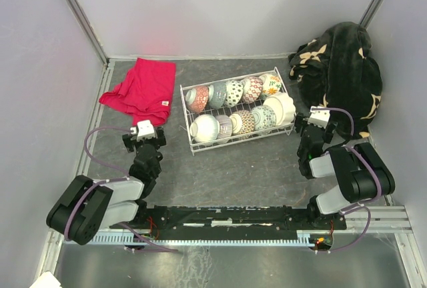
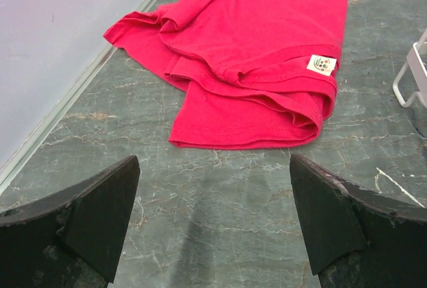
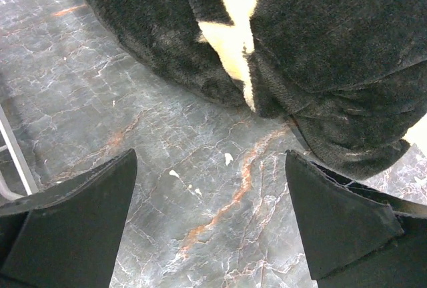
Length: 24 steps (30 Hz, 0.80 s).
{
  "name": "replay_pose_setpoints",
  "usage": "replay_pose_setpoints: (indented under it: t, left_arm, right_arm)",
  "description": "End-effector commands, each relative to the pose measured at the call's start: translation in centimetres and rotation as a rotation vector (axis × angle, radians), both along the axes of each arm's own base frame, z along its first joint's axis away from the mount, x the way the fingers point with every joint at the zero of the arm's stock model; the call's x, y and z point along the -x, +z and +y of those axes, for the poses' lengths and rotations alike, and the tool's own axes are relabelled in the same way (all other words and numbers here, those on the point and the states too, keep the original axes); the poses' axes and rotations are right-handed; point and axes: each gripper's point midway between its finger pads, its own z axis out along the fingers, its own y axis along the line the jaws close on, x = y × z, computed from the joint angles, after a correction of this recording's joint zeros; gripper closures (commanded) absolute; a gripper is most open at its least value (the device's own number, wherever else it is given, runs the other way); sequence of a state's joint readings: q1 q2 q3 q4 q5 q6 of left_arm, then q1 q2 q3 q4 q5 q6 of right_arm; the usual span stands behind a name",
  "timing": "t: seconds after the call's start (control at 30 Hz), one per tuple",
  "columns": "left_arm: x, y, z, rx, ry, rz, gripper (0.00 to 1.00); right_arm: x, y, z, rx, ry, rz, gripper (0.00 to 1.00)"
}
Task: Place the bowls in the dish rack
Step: Reset both arms
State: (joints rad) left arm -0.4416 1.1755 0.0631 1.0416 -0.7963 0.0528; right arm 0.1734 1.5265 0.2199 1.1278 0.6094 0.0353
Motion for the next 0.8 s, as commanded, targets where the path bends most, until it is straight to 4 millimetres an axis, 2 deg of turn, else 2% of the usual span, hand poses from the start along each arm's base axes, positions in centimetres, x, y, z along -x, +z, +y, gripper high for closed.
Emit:
replay_pose_setpoints:
  t: [0.0, 0.13, 0.23, 0.33, 0.5, 0.6, 0.77]
  left_arm:
    - [-1.2, 1.6, -0.7, 0.08, -0.044, -0.082, 0.01]
    - [-1.5, 1.8, 0.1, 0.112, -0.048, -0.111, 0.01]
    - [-2.4, 1.9, 0.5, 0.138, -0.046, -0.113, 0.01]
    - [-3.2, 1.2, 0.5, 0.145, -0.061, -0.072, 0.01]
    - [-3.0, 1.5, 0.3, 0.158, -0.137, -0.09, 0.01]
    - [-2.2, 1.9, 0.0, 0.15, -0.177, -0.125, 0.01]
    - [-1.9, 2.2, 0.5, 0.116, -0.173, -0.145, 0.01]
  right_arm:
    - [-1.6, 1.0, 2.8, 0.012, 0.152, -0.026, 0.0]
    - [-1.3, 0.8, 2.7, 0.005, 0.146, -0.014, 0.0]
    - [-2.3, 0.7, 2.4, 0.003, 0.112, 0.018, 0.0]
    - [-2.2, 0.4, 1.8, -0.012, 0.077, 0.039, 0.0]
    - [-2.2, 0.4, 1.7, -0.011, 0.075, 0.041, 0.0]
    - [-2.2, 0.3, 1.8, -0.012, 0.077, 0.042, 0.0]
    - [-2.3, 0.4, 1.7, -0.012, 0.075, 0.042, 0.0]
